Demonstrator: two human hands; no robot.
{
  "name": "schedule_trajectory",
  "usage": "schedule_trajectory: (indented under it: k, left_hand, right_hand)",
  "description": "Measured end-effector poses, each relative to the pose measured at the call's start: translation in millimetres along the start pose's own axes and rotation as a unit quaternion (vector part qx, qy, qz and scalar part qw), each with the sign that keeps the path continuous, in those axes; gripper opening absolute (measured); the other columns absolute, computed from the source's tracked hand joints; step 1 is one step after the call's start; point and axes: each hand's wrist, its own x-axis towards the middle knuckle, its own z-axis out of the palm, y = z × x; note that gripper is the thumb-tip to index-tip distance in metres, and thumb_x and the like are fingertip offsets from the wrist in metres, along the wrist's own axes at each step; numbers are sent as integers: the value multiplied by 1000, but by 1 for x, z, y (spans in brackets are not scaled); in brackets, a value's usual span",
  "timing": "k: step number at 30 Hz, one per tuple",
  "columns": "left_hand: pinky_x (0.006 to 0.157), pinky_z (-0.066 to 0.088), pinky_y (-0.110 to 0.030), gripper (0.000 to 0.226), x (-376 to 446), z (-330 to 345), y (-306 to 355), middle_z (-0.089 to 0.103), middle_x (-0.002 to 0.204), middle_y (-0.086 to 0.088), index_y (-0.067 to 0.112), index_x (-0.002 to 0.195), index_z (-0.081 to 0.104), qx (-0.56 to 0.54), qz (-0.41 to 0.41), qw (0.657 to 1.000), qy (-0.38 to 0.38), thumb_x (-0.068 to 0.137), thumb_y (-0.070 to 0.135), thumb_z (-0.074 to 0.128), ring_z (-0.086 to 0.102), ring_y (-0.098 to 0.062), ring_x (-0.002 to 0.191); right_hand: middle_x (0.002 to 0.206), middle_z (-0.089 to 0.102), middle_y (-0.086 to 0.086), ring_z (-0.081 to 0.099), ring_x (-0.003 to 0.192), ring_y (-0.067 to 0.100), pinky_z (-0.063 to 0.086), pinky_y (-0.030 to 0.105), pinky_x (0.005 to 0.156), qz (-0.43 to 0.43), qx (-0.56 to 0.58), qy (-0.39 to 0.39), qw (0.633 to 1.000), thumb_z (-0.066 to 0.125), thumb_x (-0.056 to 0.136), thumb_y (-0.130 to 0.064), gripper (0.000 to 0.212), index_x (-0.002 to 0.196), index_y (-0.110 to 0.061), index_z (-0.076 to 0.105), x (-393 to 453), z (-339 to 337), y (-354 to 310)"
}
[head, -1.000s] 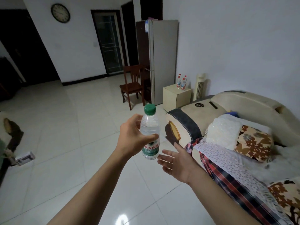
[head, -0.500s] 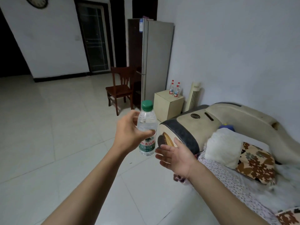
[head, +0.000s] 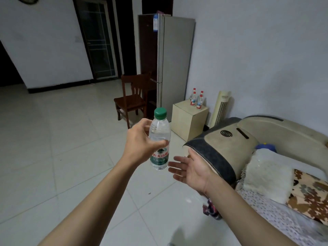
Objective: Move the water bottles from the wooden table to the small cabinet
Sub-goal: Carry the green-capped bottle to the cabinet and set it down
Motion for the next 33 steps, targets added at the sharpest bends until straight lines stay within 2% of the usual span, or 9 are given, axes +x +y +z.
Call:
schedule_trajectory:
  k: [9,12,17,22,26,28,30,33]
  left_hand:
    - [83,57,-32,60,154,45,-37,66,104,6,21,114,60,50,-26,998,-21,63,23,91,64,-10,94]
    - [82,56,-29,60,204,50,-43,65,103,9,22,114,60,48,-13,999,-10,63,24,91,63,-5,93]
    - [79,52,-21,60,269,58,-58,65,105,10,23,115,59,31,3,999,-13,64,24,90,61,-1,94]
    - [83,54,-26,60,331,58,-93,66,108,11,25,115,60,15,16,999,-24,64,28,90,63,-4,98]
    - [70,45,-6,56,382,43,-122,65,98,18,28,109,60,-3,37,999,-34,63,28,91,60,8,90]
    - [65,45,-3,54,410,30,-137,65,95,19,28,106,60,-18,47,998,-44,62,26,91,60,12,86]
    - [66,48,-4,53,438,17,-154,67,93,17,26,105,62,-25,53,997,-51,61,25,91,62,11,84]
    - [73,55,-16,52,477,1,-176,69,91,16,26,102,63,-35,58,996,-56,59,28,91,64,6,83]
  right_hand:
    - [112,71,16,65,107,33,51,40,79,25,-1,-2,1000,31,98,-59,64,120,-7,60,143,1,-89]
    - [113,71,14,65,106,33,51,37,74,13,4,-1,1000,31,98,-59,64,121,-7,59,178,2,-124]
    - [117,69,17,63,107,33,49,39,77,6,13,5,1000,31,99,-58,63,122,-7,59,224,6,-170]
    - [117,69,14,63,109,32,50,39,78,2,13,27,1000,32,98,-59,62,121,-8,59,274,23,-198]
    - [116,70,14,64,109,32,50,39,78,-17,8,47,999,32,98,-58,62,121,-8,60,316,51,-219]
    - [115,71,14,64,108,33,50,38,77,-26,11,61,998,33,98,-58,62,122,-7,59,338,70,-229]
    - [115,71,12,65,108,32,50,38,75,-33,15,68,997,33,98,-59,63,125,-8,58,359,90,-239]
    - [117,70,12,65,109,32,50,38,73,-36,18,76,996,34,97,-60,65,131,-8,56,391,114,-253]
